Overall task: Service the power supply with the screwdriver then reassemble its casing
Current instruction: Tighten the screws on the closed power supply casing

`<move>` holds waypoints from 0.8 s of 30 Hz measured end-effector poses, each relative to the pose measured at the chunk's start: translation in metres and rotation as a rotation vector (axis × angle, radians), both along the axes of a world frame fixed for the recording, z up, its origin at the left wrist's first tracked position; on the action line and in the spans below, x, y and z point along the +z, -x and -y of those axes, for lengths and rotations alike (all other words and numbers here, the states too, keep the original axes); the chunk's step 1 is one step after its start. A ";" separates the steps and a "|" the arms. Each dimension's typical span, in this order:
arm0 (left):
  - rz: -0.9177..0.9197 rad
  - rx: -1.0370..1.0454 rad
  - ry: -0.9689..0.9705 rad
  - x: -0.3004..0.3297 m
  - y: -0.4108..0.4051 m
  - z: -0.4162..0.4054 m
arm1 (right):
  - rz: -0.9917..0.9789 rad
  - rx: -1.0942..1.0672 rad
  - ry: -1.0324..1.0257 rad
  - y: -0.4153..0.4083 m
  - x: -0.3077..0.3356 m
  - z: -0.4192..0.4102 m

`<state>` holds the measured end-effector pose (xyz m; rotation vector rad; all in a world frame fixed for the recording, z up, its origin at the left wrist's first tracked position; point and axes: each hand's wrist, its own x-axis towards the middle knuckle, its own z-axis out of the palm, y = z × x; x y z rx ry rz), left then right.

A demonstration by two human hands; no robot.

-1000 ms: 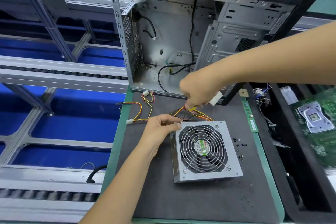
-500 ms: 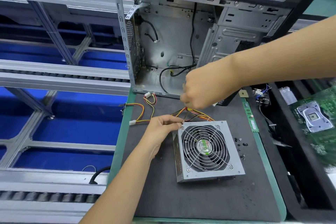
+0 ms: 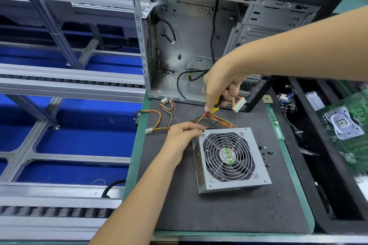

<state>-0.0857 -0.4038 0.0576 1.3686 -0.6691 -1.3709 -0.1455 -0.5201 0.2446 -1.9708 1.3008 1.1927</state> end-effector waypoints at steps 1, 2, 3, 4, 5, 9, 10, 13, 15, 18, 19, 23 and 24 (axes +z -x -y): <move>0.004 -0.006 0.005 0.000 0.000 0.000 | 0.012 0.159 0.029 0.009 0.001 -0.001; 0.016 -0.010 0.009 0.000 0.000 0.000 | 0.010 0.390 0.101 0.017 0.002 -0.005; 0.026 -0.012 0.017 0.000 0.000 0.000 | 0.013 0.667 0.203 0.025 0.002 -0.008; 0.025 -0.016 0.030 -0.001 -0.001 -0.001 | 0.017 0.959 0.309 0.033 0.003 -0.012; 0.015 -0.022 0.046 -0.002 -0.001 -0.003 | -0.002 1.255 0.403 0.038 0.004 -0.016; -0.001 -0.040 0.115 -0.007 -0.003 -0.010 | -0.107 1.809 0.541 0.049 0.007 -0.025; 0.012 -0.039 0.123 -0.007 -0.003 -0.009 | -0.096 1.768 0.528 0.048 0.004 -0.027; 0.054 -0.031 0.122 -0.007 -0.003 -0.007 | 0.056 1.363 0.461 0.044 -0.008 -0.032; 0.056 -0.020 0.116 -0.006 -0.003 -0.007 | 0.181 0.920 0.378 0.045 -0.011 -0.029; 0.073 -0.018 0.112 -0.002 -0.001 -0.006 | 0.268 0.258 0.196 0.053 -0.016 -0.024; 0.088 -0.018 0.107 -0.001 0.000 -0.006 | 0.277 0.110 0.152 0.056 -0.017 -0.023; 0.083 -0.055 0.078 0.003 -0.002 -0.005 | 0.334 -0.001 0.171 0.085 -0.018 -0.017; 0.073 -0.048 0.060 0.003 -0.001 -0.005 | 0.372 0.002 0.223 0.097 -0.017 -0.014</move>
